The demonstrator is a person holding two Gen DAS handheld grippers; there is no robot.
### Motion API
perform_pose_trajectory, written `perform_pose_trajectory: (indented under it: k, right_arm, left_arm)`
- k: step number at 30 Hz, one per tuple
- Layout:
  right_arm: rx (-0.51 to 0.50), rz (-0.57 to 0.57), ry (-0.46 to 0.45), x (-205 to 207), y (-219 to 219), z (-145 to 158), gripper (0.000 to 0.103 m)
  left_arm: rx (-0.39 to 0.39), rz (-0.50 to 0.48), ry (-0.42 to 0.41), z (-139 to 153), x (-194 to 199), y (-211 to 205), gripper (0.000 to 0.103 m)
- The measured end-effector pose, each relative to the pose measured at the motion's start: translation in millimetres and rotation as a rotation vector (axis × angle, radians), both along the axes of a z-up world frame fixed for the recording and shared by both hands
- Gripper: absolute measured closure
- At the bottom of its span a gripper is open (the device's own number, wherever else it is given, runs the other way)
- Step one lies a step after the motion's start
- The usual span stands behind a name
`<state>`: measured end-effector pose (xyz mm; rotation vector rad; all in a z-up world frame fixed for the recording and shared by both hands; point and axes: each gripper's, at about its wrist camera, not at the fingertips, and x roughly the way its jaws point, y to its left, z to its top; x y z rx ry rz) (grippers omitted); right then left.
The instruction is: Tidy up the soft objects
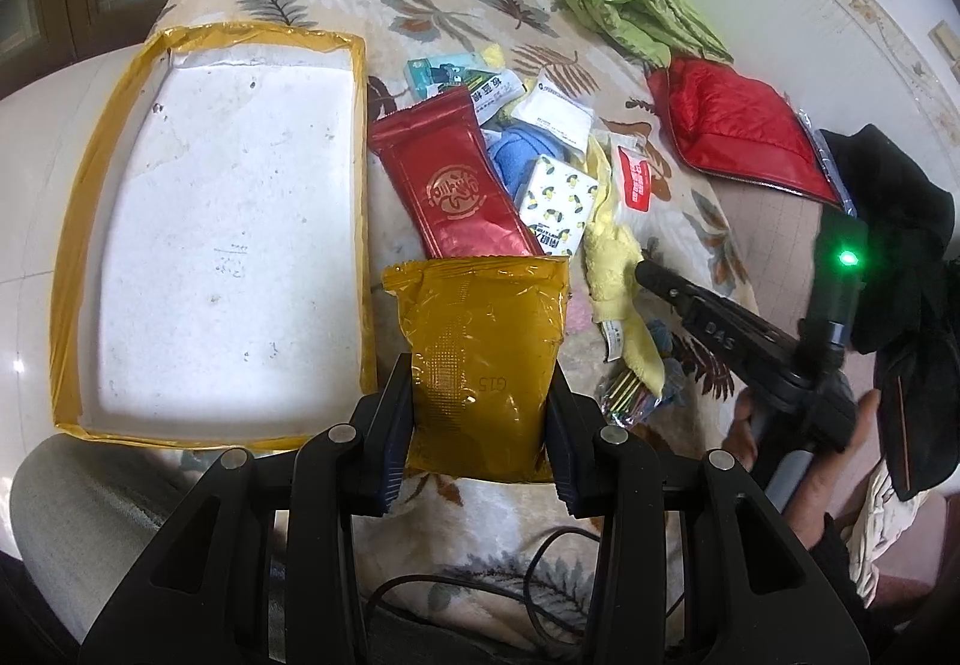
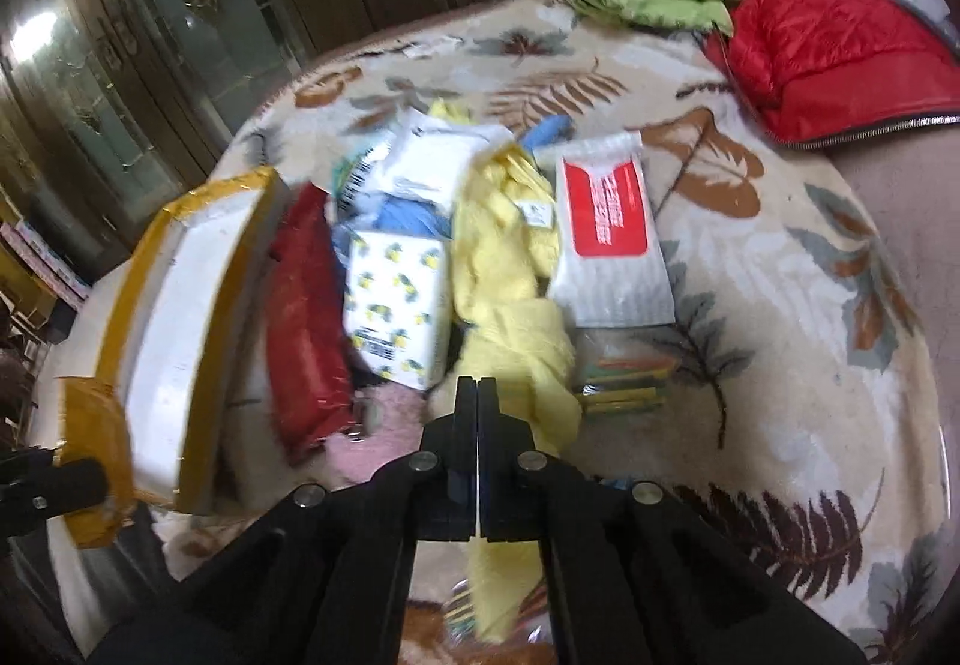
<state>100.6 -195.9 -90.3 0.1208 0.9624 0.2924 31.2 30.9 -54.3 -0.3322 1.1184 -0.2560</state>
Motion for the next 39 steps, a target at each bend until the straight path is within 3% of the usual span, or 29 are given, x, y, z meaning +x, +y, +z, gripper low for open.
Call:
perform_pose_trajectory:
  k: [5, 6, 8, 9, 10, 17, 21, 26, 31, 39]
  right_arm:
    - [0.013, -0.004, -0.033, -4.2, -1.4, 4.9, 0.103]
    - [0.020, -0.001, -0.033, -3.7, -3.1, 4.1, 0.099]
    - [0.045, 0.008, -0.023, -5.1, -8.3, -0.1, 0.062]
    - [0.041, -0.005, -0.028, -5.6, -11.0, -1.2, 0.033]
    - [0.037, -0.026, -0.045, -7.3, -14.7, -1.7, 0.028]
    - [0.025, -0.015, 0.036, 8.4, -16.2, -25.0, 0.030]
    - [-0.004, -0.015, 0.069, 18.0, -11.6, -36.5, 0.051]
    - [-0.010, 0.007, 0.094, 24.0, -3.5, -48.4, 0.064]
    - [-0.057, -0.007, 0.038, 12.3, 4.4, -36.0, 0.071]
    - [0.029, -0.041, -0.071, -14.8, -2.8, 17.2, 0.071]
  left_arm:
    - [0.005, 0.006, -0.010, 3.8, -5.9, 0.5, 0.064]
    - [0.004, 0.005, -0.010, 3.9, -6.9, 0.7, 0.064]
    - [0.003, 0.003, -0.007, 2.7, -6.6, -0.7, 0.065]
    - [0.003, 0.001, -0.005, 2.2, -5.7, -1.4, 0.065]
    - [0.003, -0.002, -0.004, 1.5, -5.2, -1.9, 0.065]
    - [0.000, -0.003, 0.014, -5.5, -2.0, -2.5, 0.065]
    - [0.001, -0.001, 0.016, -6.3, -1.4, -2.6, 0.065]
    - [0.045, 0.010, -0.008, -4.3, -2.3, -4.3, 0.065]
    - [0.072, 0.001, -0.030, -0.9, -4.6, -7.8, 0.064]
    - [0.094, 0.006, -0.067, 9.4, -8.4, -6.8, 0.064]
